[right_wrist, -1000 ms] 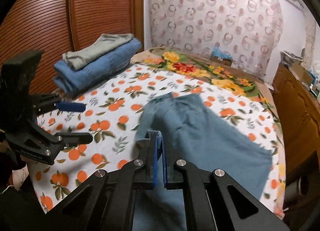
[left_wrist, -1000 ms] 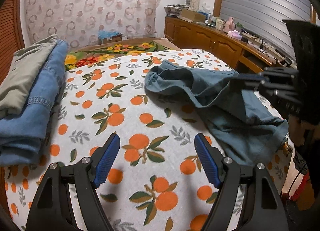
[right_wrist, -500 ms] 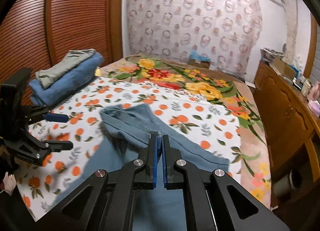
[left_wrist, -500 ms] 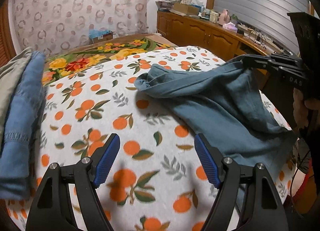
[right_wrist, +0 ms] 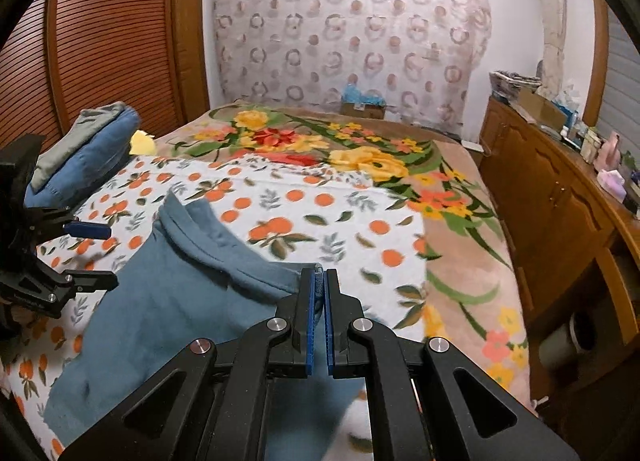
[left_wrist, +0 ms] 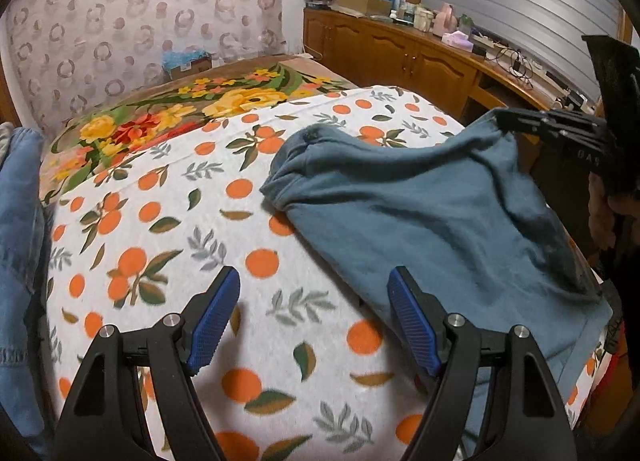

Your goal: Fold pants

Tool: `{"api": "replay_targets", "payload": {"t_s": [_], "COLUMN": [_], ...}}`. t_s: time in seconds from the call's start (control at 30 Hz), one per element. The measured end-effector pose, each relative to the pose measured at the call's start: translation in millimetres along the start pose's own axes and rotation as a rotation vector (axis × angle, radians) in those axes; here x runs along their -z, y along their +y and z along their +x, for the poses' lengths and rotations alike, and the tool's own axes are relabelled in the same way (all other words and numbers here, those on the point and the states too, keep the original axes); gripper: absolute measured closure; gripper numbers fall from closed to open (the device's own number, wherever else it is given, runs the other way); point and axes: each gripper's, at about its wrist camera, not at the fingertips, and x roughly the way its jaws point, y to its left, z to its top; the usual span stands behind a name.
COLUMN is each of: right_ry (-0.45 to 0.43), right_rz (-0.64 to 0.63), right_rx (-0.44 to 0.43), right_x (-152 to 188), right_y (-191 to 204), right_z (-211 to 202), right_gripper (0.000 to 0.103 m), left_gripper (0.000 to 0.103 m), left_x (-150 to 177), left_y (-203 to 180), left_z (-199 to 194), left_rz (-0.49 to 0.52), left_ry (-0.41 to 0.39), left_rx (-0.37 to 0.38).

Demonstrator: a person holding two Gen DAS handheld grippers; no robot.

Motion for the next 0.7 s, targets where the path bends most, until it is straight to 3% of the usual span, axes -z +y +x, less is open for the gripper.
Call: {"api": "replay_targets", "payload": {"t_s": [0.17, 0.43, 0.7], "right_ry": [-0.001, 0.075, 0.076], "right_rz": [0.007, 0.049, 0.086], "right_rx": [0.029, 0.047, 0.038], "right_x": [0, 9, 7], "right_y": [-8, -9, -22], "right_z": [0, 26, 20], "right_gripper": [0.099, 0.099, 0.082], "left_gripper": [0.025, 0.025, 0.025], "left_x": [-6, -9, -7], "left_y": [-1, -3, -4], "left_z": [10, 21, 24], "left_rz": [0.003, 0.007, 0.010], "left_ry": [0.012, 0.025, 0.025], "left_rx": [0.004, 0.003, 0.001]}}
